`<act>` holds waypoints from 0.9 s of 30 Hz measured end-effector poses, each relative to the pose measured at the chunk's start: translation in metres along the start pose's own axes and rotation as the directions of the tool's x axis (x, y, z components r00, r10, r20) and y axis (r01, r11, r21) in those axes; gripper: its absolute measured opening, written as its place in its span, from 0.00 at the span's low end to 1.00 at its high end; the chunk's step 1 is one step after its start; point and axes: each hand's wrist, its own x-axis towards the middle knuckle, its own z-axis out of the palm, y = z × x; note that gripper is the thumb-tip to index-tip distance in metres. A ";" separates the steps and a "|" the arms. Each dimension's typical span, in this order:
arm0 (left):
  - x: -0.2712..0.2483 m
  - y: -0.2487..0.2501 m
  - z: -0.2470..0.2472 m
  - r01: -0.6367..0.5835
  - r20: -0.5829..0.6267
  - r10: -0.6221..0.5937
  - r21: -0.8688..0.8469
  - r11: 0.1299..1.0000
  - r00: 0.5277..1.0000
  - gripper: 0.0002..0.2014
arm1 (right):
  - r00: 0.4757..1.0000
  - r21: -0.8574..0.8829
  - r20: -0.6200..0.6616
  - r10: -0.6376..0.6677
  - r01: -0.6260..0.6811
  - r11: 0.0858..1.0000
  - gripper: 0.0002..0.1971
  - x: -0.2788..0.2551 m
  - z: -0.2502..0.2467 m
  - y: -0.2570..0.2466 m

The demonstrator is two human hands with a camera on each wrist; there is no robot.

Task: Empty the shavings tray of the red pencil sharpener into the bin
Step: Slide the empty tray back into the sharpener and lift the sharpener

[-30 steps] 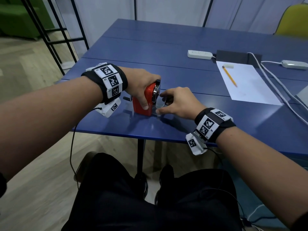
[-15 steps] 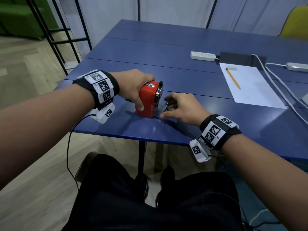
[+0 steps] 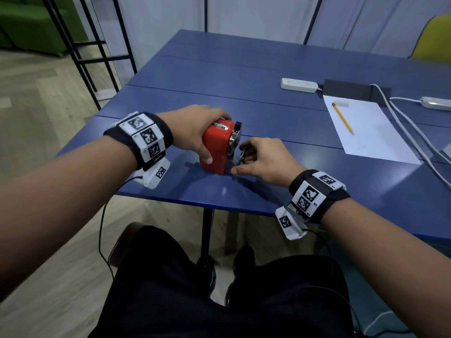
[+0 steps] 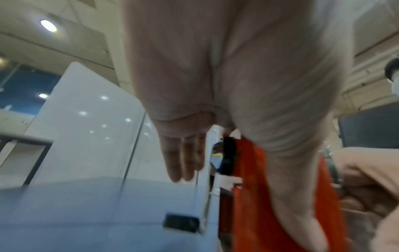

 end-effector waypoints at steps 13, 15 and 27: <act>-0.037 0.021 0.063 0.260 -0.122 -0.341 -0.432 0.864 0.932 0.53 | 0.996 -0.077 -0.070 0.047 -0.052 0.996 0.32 -0.005 0.012 -0.008; -0.035 0.022 0.062 0.248 -0.129 -0.329 -0.425 0.871 0.936 0.55 | 0.998 -0.068 -0.058 0.032 -0.036 0.997 0.29 -0.005 0.011 -0.006; -0.030 0.018 0.065 0.233 -0.145 -0.298 -0.347 0.909 0.944 0.61 | 0.998 0.034 0.043 -0.034 0.033 0.999 0.15 0.006 0.001 0.005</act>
